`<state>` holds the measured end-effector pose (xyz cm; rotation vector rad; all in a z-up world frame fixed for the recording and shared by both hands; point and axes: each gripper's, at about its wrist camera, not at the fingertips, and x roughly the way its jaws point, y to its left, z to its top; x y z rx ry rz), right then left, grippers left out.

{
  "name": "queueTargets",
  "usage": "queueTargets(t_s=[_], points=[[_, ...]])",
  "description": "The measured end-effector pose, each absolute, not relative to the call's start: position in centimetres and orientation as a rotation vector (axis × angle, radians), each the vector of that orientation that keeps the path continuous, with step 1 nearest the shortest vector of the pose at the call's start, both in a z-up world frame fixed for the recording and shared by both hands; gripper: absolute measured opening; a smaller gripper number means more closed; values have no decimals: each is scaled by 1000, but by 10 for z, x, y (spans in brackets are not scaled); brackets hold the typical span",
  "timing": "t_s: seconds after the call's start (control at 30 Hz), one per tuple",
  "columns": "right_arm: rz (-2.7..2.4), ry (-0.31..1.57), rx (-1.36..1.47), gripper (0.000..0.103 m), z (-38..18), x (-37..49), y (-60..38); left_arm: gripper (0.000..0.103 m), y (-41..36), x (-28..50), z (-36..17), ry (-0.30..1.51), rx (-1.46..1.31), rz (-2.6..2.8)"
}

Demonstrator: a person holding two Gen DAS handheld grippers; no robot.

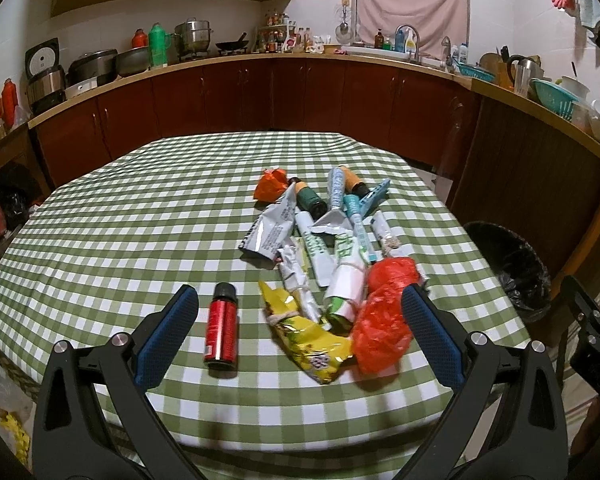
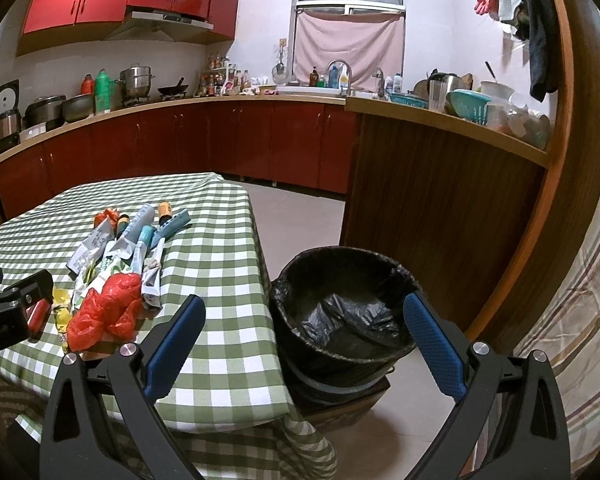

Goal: Collect trash
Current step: 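Reach the right tool to the red plastic bag and close on it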

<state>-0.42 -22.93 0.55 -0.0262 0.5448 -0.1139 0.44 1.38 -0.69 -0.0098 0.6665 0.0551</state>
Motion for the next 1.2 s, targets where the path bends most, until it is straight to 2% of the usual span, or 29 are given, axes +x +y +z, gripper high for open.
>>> queueTargets(t_s=[0.37, 0.47, 0.53, 0.57, 0.6, 0.63, 0.67, 0.77, 0.87, 1.2], points=[[2, 581, -23, 96, -3, 4, -188, 97, 62, 5, -17, 702, -4, 133], [38, 580, -33, 95, -3, 9, -169, 93, 77, 2, -16, 692, 2, 162], [67, 588, -28, 89, -5, 13, -158, 92, 86, -1, -16, 690, 8, 174], [82, 594, -29, 83, -6, 16, -150, 92, 88, 0, -17, 690, 8, 178], [93, 603, -31, 72, -8, 18, -145, 91, 93, -1, -17, 692, 8, 186], [108, 619, -35, 68, -11, 22, -137, 90, 97, -1, -18, 694, 6, 191], [122, 631, -33, 68, -13, 25, -131, 86, 103, -1, -20, 699, 2, 201], [143, 648, -31, 68, -18, 31, -119, 85, 114, 1, -24, 717, -11, 214], [153, 660, -40, 68, -22, 37, -107, 80, 122, 2, -28, 726, -20, 216], [169, 720, -57, 66, -38, 45, -96, 80, 127, 9, -38, 749, -56, 193]])
